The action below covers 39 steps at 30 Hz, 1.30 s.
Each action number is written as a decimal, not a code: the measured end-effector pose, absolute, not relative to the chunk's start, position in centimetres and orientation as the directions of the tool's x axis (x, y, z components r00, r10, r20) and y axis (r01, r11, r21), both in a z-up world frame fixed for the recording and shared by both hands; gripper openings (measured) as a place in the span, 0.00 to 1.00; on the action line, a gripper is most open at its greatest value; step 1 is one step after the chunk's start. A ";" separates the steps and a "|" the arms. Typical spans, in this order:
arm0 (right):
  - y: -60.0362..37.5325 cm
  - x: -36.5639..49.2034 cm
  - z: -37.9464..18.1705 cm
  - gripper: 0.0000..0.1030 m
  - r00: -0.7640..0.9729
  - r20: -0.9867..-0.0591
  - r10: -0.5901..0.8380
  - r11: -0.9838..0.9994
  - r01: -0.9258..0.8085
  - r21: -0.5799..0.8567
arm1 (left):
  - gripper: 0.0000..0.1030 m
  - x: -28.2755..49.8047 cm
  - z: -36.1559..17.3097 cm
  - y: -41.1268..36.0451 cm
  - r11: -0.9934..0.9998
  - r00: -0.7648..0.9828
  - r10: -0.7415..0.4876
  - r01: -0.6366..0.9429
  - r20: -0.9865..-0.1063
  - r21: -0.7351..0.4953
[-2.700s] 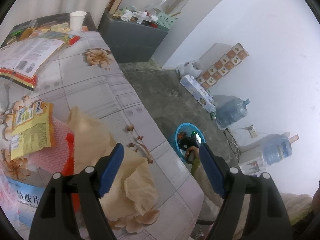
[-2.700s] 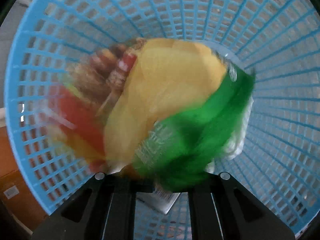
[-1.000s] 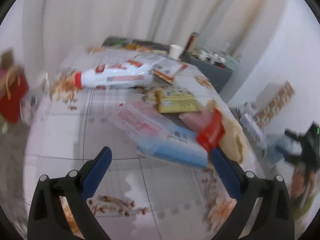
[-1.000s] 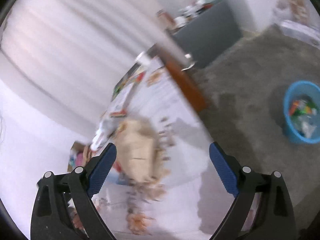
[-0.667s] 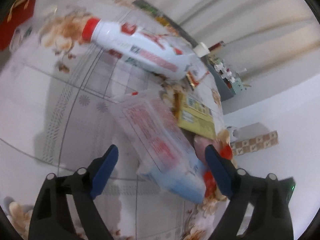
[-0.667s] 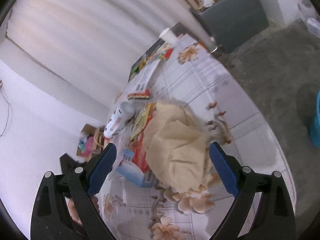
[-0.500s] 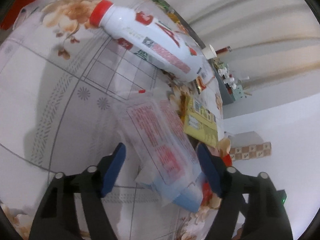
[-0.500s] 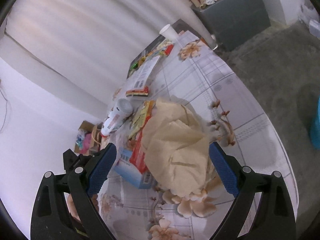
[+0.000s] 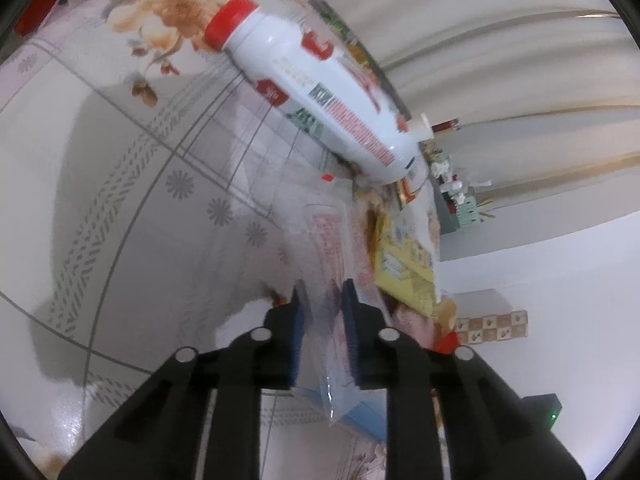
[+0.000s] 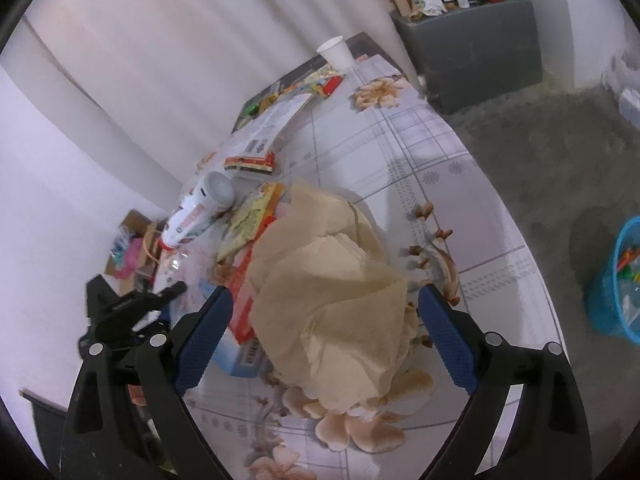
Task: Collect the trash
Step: 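Grasp the clear plastic bag with the left gripper while the right grasps the brown paper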
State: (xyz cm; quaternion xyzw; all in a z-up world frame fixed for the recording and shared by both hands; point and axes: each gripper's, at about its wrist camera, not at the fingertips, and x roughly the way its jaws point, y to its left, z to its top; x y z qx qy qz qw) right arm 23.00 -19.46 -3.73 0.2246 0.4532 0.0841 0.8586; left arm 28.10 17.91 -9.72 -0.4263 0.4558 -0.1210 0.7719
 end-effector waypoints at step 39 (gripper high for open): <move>-20.8 18.1 3.6 0.04 0.746 -0.543 0.385 0.867 -0.092 0.489 | 0.04 21.1 -2.2 17.3 0.575 0.658 -0.666 0.152 -0.352 -0.804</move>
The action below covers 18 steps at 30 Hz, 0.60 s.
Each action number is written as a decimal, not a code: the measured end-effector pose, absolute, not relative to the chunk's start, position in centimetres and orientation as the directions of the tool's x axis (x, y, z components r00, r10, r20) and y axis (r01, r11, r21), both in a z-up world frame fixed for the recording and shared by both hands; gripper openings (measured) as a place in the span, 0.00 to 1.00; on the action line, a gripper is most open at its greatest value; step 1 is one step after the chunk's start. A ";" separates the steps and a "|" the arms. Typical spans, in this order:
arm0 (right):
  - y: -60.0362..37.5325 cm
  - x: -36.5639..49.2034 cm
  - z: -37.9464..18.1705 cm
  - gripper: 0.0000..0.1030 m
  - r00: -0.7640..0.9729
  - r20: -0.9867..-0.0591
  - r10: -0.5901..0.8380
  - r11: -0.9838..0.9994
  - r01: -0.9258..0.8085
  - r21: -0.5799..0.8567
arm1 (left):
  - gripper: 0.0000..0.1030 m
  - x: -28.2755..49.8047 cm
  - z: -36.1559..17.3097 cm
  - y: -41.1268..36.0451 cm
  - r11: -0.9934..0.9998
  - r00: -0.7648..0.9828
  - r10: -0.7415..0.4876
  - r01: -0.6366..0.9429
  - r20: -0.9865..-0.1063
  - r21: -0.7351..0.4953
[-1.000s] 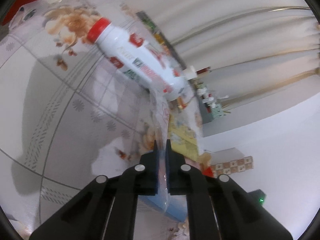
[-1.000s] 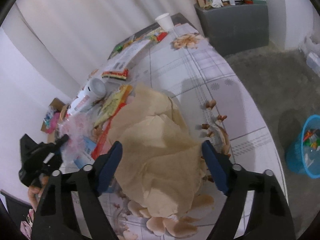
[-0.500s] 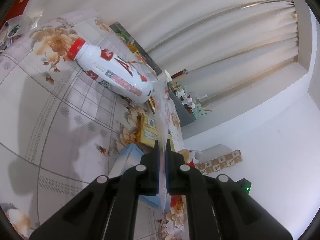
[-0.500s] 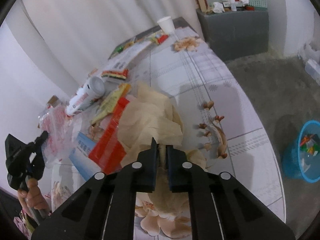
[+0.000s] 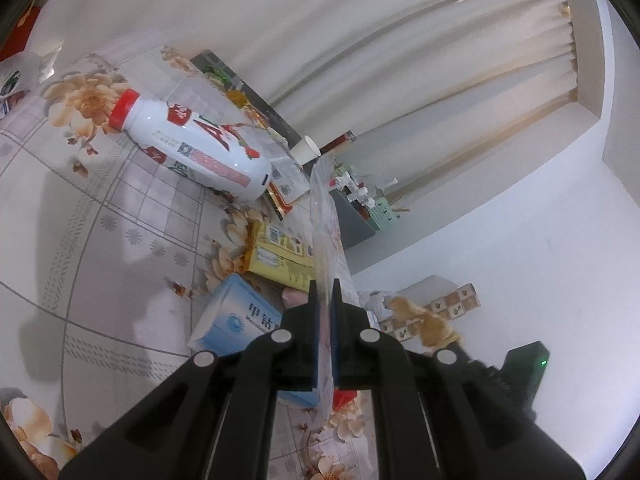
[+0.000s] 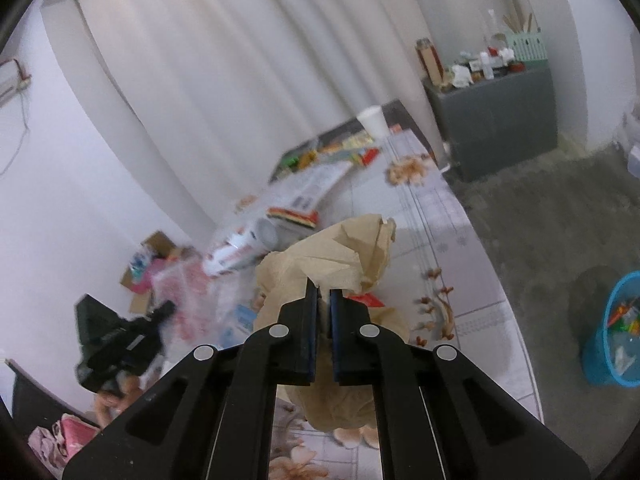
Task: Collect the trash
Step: 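Grasp the clear plastic bag with the left gripper while the right grasps the brown paper, then carry bag and paper over the wastebasket and open both grippers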
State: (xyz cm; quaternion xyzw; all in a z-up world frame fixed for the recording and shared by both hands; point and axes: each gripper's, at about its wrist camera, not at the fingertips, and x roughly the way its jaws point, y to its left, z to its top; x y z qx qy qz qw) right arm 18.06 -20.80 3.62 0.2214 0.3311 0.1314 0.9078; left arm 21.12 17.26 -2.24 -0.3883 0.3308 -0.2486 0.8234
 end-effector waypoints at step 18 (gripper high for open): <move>-24.8 11.0 2.8 0.04 0.748 -0.599 0.285 0.886 0.034 0.463 | 0.04 17.1 -0.8 13.0 0.604 0.583 -0.721 0.263 -0.375 -0.753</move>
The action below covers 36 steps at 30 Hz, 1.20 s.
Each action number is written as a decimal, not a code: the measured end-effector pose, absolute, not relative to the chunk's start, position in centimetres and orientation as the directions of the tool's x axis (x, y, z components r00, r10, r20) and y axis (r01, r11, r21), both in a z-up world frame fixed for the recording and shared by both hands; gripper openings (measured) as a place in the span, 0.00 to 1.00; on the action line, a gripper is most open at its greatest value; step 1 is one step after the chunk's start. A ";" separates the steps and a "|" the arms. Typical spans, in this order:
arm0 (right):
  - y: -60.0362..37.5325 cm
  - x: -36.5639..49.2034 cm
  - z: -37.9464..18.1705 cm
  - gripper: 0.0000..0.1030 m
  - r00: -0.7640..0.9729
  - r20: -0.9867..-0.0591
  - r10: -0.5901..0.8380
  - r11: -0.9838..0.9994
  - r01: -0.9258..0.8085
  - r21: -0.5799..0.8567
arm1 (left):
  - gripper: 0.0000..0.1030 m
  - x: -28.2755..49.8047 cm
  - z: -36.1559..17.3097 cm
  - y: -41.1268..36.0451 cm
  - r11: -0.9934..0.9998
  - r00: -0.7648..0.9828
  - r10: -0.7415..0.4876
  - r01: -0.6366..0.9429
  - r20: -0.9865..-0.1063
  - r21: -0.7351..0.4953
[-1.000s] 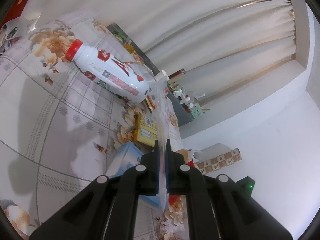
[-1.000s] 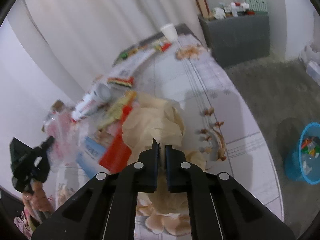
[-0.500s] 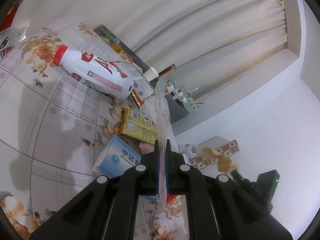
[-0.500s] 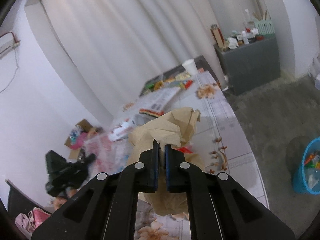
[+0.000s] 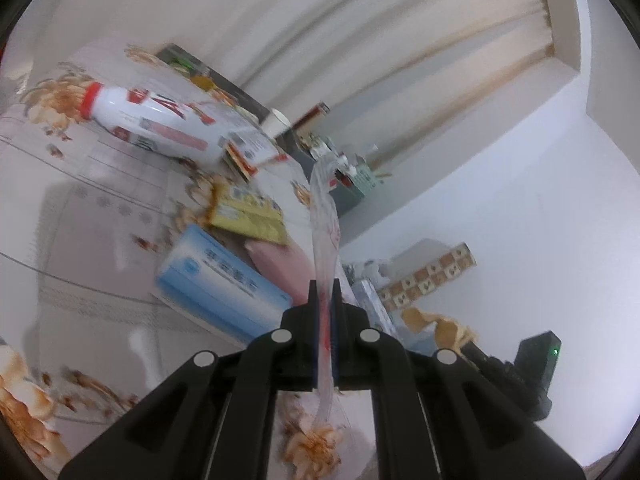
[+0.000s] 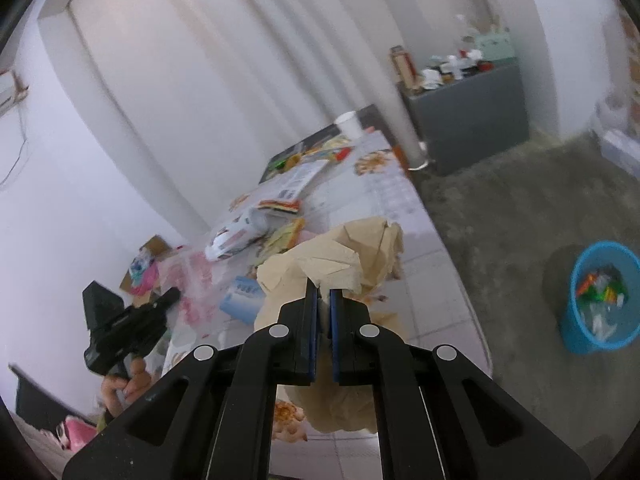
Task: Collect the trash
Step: 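Carry bag and paper over the wastebasket and open both grippers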
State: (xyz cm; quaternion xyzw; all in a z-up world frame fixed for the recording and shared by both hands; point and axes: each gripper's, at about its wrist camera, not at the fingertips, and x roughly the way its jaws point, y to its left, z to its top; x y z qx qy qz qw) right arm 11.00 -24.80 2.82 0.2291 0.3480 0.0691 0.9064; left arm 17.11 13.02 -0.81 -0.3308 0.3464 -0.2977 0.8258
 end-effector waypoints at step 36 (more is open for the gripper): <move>-57.0 -1.8 -12.0 0.04 0.744 -0.656 -0.130 0.370 0.650 0.664 | 0.04 18.3 -7.1 -48.3 0.496 -0.135 -0.518 0.757 -0.845 -0.425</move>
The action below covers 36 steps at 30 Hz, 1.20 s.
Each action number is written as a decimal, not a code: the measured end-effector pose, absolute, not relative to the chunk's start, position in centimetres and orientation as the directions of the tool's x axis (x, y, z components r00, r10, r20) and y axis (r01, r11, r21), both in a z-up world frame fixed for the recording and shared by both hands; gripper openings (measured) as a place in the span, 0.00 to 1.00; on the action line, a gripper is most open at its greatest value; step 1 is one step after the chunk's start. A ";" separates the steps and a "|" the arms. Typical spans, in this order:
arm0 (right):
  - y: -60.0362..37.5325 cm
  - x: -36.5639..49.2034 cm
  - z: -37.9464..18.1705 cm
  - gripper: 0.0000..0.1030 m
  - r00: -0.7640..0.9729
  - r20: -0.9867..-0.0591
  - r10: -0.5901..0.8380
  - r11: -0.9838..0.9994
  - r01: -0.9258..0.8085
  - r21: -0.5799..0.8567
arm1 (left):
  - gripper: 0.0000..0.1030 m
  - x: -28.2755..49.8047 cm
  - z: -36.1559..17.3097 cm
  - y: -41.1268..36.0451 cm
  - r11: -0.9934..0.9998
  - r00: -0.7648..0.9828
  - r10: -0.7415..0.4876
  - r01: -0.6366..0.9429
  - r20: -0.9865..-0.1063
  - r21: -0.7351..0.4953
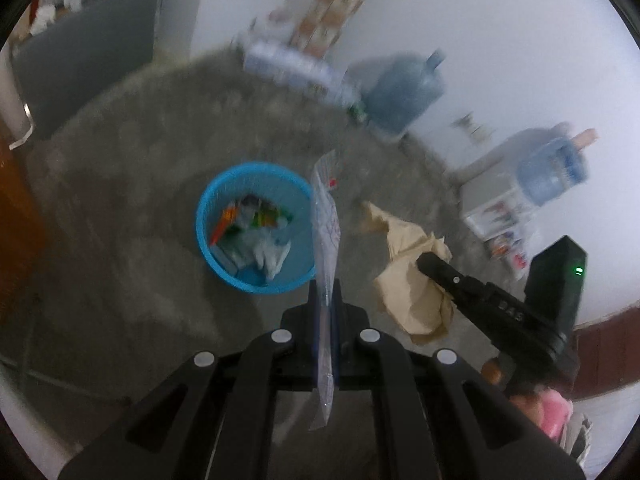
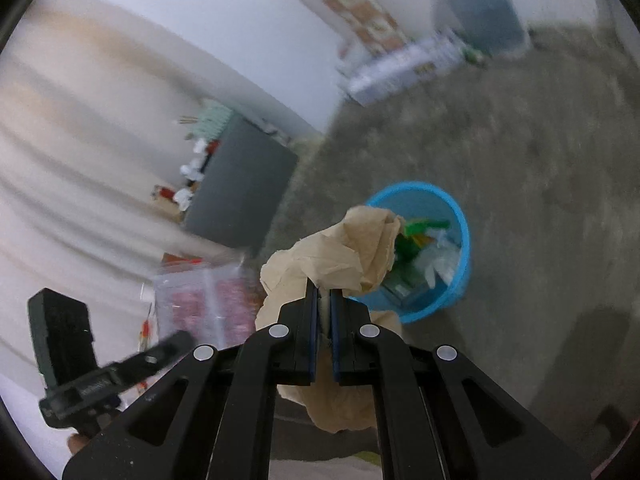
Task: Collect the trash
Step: 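Carry bag and paper over the wastebasket and open both grippers, then swing both tools back toward the table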
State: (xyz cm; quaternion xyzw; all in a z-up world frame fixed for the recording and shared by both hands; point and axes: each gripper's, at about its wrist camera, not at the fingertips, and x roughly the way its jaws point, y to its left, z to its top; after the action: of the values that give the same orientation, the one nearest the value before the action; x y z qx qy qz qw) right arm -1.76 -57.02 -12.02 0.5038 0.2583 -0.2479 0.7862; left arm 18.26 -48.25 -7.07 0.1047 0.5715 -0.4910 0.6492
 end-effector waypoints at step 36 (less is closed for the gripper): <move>-60.4 -2.8 -16.1 0.63 0.693 -0.704 -0.158 0.174 0.721 0.670 | 0.67 21.7 -4.4 -47.7 0.568 -0.128 -0.544 0.672 -0.829 -0.476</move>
State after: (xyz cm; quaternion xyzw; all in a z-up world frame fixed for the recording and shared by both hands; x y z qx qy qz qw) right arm -2.82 -60.36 -16.05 0.5665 0.2486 -0.3032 0.7248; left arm 21.66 -47.68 -4.39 0.0537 0.5921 -0.4618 0.6582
